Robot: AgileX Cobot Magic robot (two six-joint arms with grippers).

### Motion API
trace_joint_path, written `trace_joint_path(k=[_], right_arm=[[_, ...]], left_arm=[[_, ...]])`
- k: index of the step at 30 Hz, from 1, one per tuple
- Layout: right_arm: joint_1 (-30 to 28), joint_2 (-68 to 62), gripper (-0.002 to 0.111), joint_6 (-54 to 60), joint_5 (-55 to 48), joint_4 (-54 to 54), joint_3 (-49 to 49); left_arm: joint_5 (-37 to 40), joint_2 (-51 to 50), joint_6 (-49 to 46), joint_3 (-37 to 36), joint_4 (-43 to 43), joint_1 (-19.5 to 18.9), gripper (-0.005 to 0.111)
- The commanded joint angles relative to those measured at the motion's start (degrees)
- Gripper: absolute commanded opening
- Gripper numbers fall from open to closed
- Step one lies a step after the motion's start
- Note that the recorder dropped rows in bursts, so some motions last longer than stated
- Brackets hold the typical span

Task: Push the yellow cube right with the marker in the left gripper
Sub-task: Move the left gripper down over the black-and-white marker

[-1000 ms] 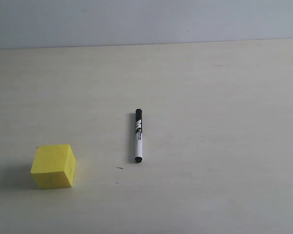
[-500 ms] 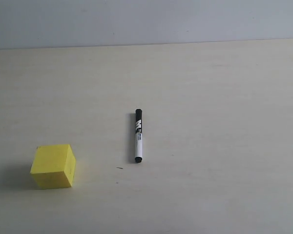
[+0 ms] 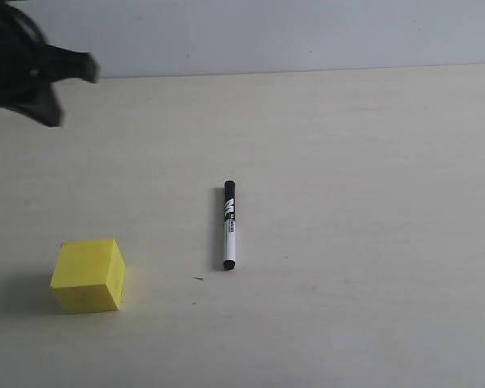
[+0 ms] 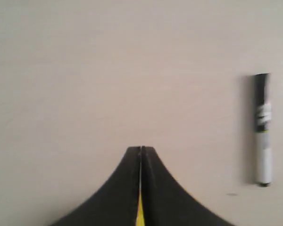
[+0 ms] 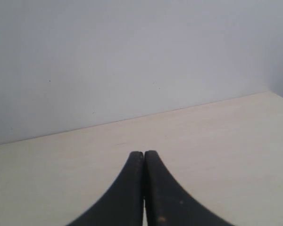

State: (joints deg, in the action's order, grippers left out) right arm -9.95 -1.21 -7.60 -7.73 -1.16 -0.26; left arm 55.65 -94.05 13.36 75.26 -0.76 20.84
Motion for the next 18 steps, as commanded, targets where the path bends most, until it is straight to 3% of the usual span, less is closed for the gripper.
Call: trace_joint_path(k=[1, 5, 8, 10, 13, 18], right_arm=[[-0.37, 0.35, 0.0, 0.26, 0.3, 0.03, 0.26], [-0.37, 0.35, 0.0, 0.26, 0.3, 0.03, 0.26], [-0.37, 0.35, 0.0, 0.26, 0.3, 0.03, 0.26], [-0.37, 0.35, 0.0, 0.26, 0.3, 0.03, 0.26], [-0.37, 0.35, 0.0, 0.26, 0.3, 0.03, 0.26], [-0.37, 0.35, 0.0, 0.26, 0.3, 0.03, 0.26]], left_arm=[[-13.07, -4.08, 2.7, 0.76, -3.34, 10.83, 0.019], [-21.64, -6.63, 2.46, 0.87, -3.34, 18.38, 0.037], [-22.06, -8.32, 2.36, 0.87, -3.34, 22.12, 0.036], [-22.32, -9.06, 4.89, 0.87, -3.5, 23.14, 0.034], [-20.2, -10.14, 18.67, 0.87, -3.5, 23.13, 0.035], [-11.26, -12.49, 21.32, 2.34, -2.83, 23.13, 0.047]])
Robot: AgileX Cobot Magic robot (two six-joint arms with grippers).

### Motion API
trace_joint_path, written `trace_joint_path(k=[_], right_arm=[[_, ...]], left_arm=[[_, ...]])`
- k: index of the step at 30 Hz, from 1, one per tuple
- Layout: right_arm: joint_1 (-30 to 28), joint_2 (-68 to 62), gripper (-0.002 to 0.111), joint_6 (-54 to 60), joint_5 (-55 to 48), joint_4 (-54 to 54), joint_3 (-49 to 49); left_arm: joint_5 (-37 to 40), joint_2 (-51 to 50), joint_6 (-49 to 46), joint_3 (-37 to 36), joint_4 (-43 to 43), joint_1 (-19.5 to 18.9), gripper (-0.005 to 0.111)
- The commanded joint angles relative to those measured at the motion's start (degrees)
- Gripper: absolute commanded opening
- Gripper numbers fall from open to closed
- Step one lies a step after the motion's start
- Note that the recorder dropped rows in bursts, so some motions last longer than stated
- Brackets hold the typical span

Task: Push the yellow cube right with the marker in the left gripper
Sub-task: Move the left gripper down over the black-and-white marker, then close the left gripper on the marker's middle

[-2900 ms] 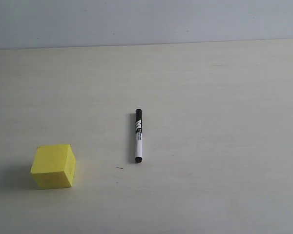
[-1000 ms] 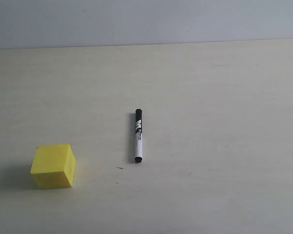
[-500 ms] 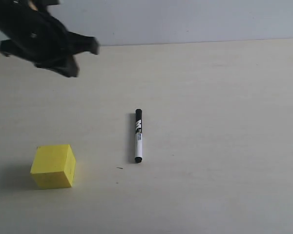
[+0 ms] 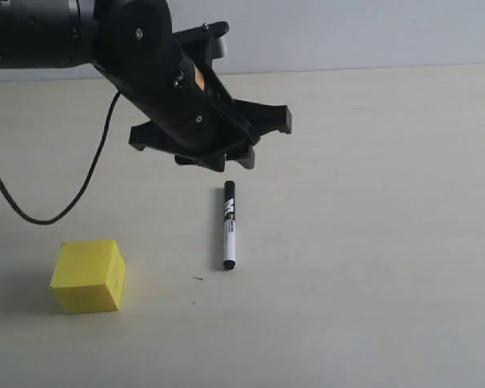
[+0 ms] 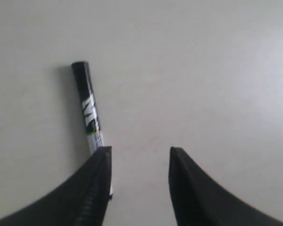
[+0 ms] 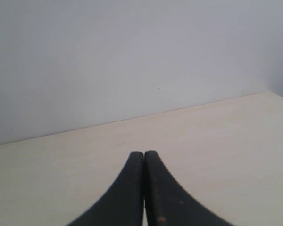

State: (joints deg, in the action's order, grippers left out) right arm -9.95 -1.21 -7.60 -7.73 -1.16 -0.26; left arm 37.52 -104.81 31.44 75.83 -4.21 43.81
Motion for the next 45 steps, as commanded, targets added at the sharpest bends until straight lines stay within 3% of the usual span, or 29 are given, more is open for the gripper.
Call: trace_joint_path(k=[1, 11, 18, 45], right_arm=[[-0.37, 0.35, 0.0, 0.26, 0.3, 0.03, 0.26], [-0.37, 0.35, 0.0, 0.26, 0.3, 0.03, 0.26], [-0.37, 0.35, 0.0, 0.26, 0.3, 0.03, 0.26], [-0.37, 0.35, 0.0, 0.26, 0.3, 0.03, 0.26]], left_arm=[[9.9, -2.82, 3.54, 2.59, 0.63, 0.16, 0.049], [21.48, -13.26, 3.52, 13.17, 0.05, 0.29, 0.049], [23.75, -18.79, 4.05, 18.13, -0.23, 0.29, 0.049], [22.13, -24.51, 5.16, 18.52, -0.46, 0.29, 0.049]])
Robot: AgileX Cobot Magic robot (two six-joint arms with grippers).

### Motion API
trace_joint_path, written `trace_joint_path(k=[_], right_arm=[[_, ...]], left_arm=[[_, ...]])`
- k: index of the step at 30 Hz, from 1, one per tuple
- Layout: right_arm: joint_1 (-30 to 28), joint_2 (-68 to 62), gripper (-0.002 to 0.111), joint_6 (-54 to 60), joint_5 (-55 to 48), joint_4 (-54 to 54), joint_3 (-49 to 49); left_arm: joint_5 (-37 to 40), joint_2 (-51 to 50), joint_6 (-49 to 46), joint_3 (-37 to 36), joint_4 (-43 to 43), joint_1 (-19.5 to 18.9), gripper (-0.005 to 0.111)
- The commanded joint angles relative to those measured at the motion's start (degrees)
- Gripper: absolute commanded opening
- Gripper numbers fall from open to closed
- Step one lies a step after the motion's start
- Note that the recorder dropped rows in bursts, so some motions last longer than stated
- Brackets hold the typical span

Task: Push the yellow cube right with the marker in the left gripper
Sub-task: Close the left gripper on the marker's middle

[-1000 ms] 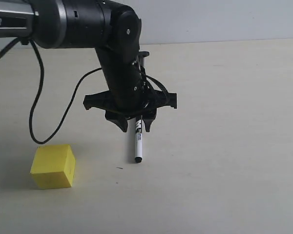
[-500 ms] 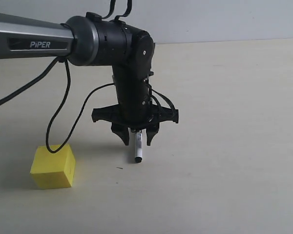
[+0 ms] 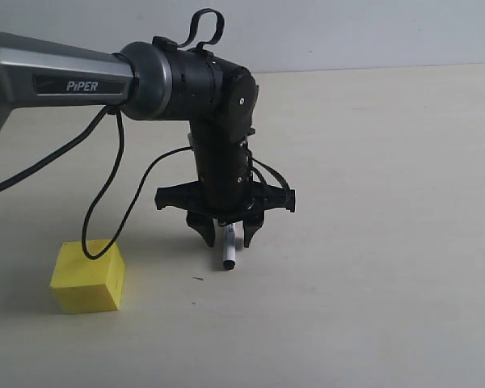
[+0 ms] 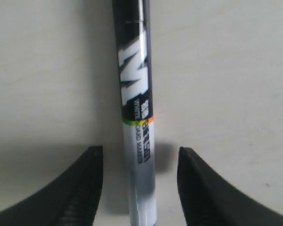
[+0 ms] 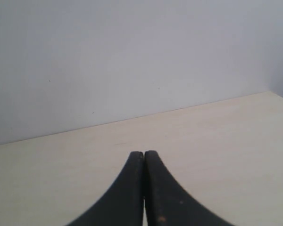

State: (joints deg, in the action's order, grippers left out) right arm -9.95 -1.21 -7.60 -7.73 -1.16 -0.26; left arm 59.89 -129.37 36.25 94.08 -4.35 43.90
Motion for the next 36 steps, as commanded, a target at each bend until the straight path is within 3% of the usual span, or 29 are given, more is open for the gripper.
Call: trace_joint_path(k=[1, 9, 19, 22, 26, 29, 36], right_arm=[[-0.37, 0.35, 0.0, 0.26, 0.3, 0.03, 0.26], [-0.37, 0.35, 0.0, 0.26, 0.3, 0.03, 0.26], [-0.37, 0.35, 0.0, 0.26, 0.3, 0.03, 0.26], [-0.37, 0.35, 0.0, 0.26, 0.3, 0.03, 0.26], [-0.37, 0.35, 0.0, 0.26, 0.3, 0.03, 0.26], [-0.37, 0.35, 0.0, 0.26, 0.3, 0.03, 0.26], [-0.37, 0.35, 0.0, 0.26, 0.3, 0.03, 0.26]], left_arm=[[-0.24, 0.05, 0.36, 0.27, -0.32, 0.19, 0.049], [-0.24, 0.05, 0.36, 0.27, -0.32, 0.19, 0.034], [-0.24, 0.05, 0.17, 0.27, -0.32, 0.19, 0.033], [-0.24, 0.05, -0.07, 0.27, -0.32, 0.19, 0.024], [-0.24, 0.05, -1.18, 0.27, -0.32, 0.19, 0.003], [-0.24, 0.05, -2.08, 0.27, -0.32, 0.19, 0.0], [1.27, 3.8, -15.8, 5.98, 0.16, 0.19, 0.0]])
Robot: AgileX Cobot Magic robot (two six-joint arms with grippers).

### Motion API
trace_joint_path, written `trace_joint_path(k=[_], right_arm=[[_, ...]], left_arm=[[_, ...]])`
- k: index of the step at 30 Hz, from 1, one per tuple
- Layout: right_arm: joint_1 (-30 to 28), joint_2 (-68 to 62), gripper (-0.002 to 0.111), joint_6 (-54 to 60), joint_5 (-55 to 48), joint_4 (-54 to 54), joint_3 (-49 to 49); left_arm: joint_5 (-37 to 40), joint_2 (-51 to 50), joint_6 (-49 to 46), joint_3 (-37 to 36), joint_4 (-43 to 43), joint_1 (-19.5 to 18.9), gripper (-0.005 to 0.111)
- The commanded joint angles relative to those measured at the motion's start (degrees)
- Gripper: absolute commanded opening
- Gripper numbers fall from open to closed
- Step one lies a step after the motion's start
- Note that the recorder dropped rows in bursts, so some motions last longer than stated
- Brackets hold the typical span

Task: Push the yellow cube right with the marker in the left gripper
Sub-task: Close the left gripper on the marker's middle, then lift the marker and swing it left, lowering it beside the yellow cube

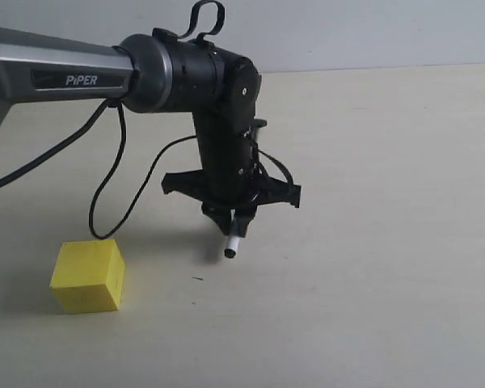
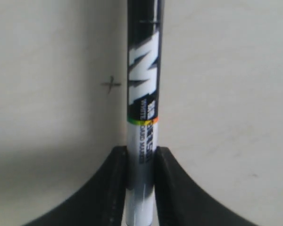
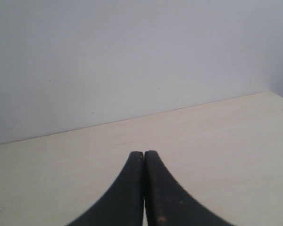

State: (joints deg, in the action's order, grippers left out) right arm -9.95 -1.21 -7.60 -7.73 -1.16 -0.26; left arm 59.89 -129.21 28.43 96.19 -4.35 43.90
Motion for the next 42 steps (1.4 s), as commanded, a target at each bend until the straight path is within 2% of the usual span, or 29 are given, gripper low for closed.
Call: trace_joint_path(k=[1, 5, 11, 16, 19, 24, 26, 28, 32, 33, 34, 36, 39, 42], right_arm=[[-0.37, 0.35, 0.0, 0.26, 0.3, 0.03, 0.26], [-0.37, 0.35, 0.0, 0.26, 0.3, 0.03, 0.26], [-0.37, 0.35, 0.0, 0.26, 0.3, 0.03, 0.26], [-0.37, 0.35, 0.0, 0.26, 0.3, 0.03, 0.26], [-0.37, 0.35, 0.0, 0.26, 0.3, 0.03, 0.26], [-0.37, 0.35, 0.0, 0.26, 0.3, 0.03, 0.26], [-0.37, 0.35, 0.0, 0.26, 0.3, 0.03, 0.26], [-0.37, 0.35, 0.0, 0.26, 0.3, 0.03, 0.26], [-0.37, 0.35, 0.0, 0.26, 0.3, 0.03, 0.26], [-0.37, 0.35, 0.0, 0.26, 0.3, 0.03, 0.26], [-0.37, 0.35, 0.0, 0.26, 0.3, 0.03, 0.26], [-0.37, 0.35, 0.0, 0.26, 0.3, 0.03, 0.26], [-0.37, 0.35, 0.0, 0.26, 0.3, 0.03, 0.26], [-0.37, 0.35, 0.0, 0.26, 0.3, 0.03, 0.26]], left_arm=[[1.84, 4.93, -10.37, 4.66, 0.66, 0.19, 0.0], [9.59, 9.69, -26.72, 5.95, 1.68, 0.19, 0.0], [10.08, 16.67, -29.73, 3.24, 18.05, 0.19, 0.0], [10.08, 25.4, -36.83, -5.6, 19.65, -2.16, 0.0], [10.08, 33.14, -42.63, -13.78, 17.67, -5.5, 0.0], [3.79, 49.25, -61.45, -29.67, 8.46, -14.73, 0.0], [0.83, 54.63, -65.32, -35.09, 8.66, -18.59, 0.0], [1.4, 57.75, -66.99, -38.98, 10.42, -22.01, 0.0], [-0.26, 59.75, -70.38, -44.13, 12.0, -26.06, 0.0], [-0.36, 59.75, -73.16, -44.98, 12.0, -26.57, 0.0], [-0.02, 59.75, -81.65, -47.6, 10.68, -27.71, 0.0], [-0.12, 59.75, -89.2, -50.77, 9.4, -29.37, 0.0], [-2.24, 59.75, -90.14, -53.7, 10.5, -32.3, 0.0], [-3.04, 57.86, -89.3, -55.02, 13.6, -37.45, 0.0]])
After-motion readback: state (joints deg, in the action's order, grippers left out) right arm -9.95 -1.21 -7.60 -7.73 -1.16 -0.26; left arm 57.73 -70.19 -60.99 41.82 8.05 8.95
